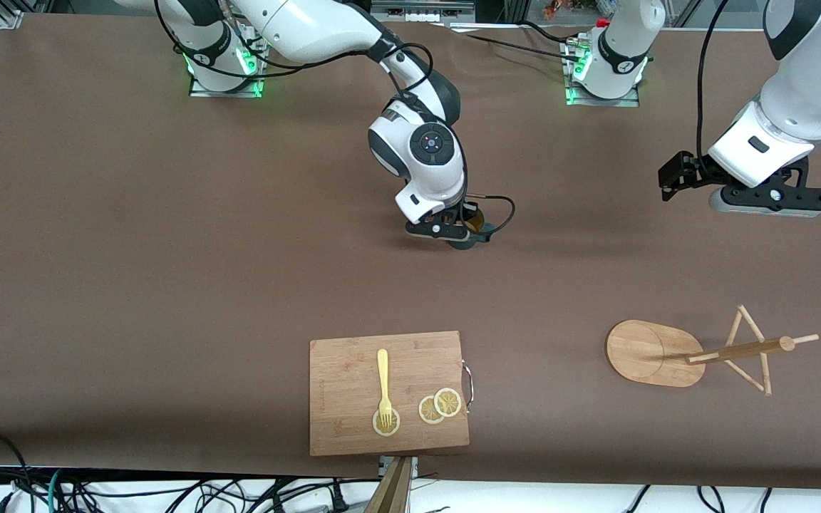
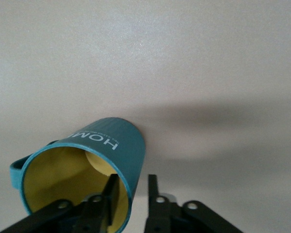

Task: Pass cup and hang on rack
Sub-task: 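Carry the teal mug with the right gripper toward the table middle, then set the mug down, open the right gripper and withdraw it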

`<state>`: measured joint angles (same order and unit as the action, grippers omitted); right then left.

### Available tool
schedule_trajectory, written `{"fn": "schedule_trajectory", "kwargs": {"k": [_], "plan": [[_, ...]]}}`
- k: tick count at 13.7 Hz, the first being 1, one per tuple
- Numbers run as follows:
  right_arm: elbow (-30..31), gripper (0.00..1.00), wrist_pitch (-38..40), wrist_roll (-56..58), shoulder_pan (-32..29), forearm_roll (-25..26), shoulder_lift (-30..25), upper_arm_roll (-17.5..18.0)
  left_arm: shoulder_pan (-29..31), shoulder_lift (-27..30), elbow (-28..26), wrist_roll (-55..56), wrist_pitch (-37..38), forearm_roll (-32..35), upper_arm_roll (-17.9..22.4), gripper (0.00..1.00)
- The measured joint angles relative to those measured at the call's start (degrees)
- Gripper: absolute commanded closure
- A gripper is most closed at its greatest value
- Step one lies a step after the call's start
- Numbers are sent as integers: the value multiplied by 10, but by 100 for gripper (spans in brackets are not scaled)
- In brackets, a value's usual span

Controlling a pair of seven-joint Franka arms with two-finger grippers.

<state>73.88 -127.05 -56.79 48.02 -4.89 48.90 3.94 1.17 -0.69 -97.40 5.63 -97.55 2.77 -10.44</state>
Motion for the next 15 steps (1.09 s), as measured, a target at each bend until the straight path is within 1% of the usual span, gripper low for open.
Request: {"fn": "schedule_trajectory", "kwargs": {"k": [4, 7, 10, 13, 15], "plan": [[-13, 0, 12, 5, -3, 0, 0, -1, 0, 0, 0, 0, 0, 0, 0, 0], [-54, 0, 75, 34, -15, 0, -6, -4, 0, 0, 0, 0, 0, 0, 0, 0], [-90, 0, 159, 110, -45, 0, -19, -7, 0, 0, 0, 0, 0, 0, 0, 0], [-95, 0, 214, 194, -82, 1, -43, -10, 0, 0, 0, 0, 0, 0, 0, 0], [-95, 0, 242, 253, -105, 2, -56, -20, -1, 0, 0, 0, 0, 0, -4, 0]]}}
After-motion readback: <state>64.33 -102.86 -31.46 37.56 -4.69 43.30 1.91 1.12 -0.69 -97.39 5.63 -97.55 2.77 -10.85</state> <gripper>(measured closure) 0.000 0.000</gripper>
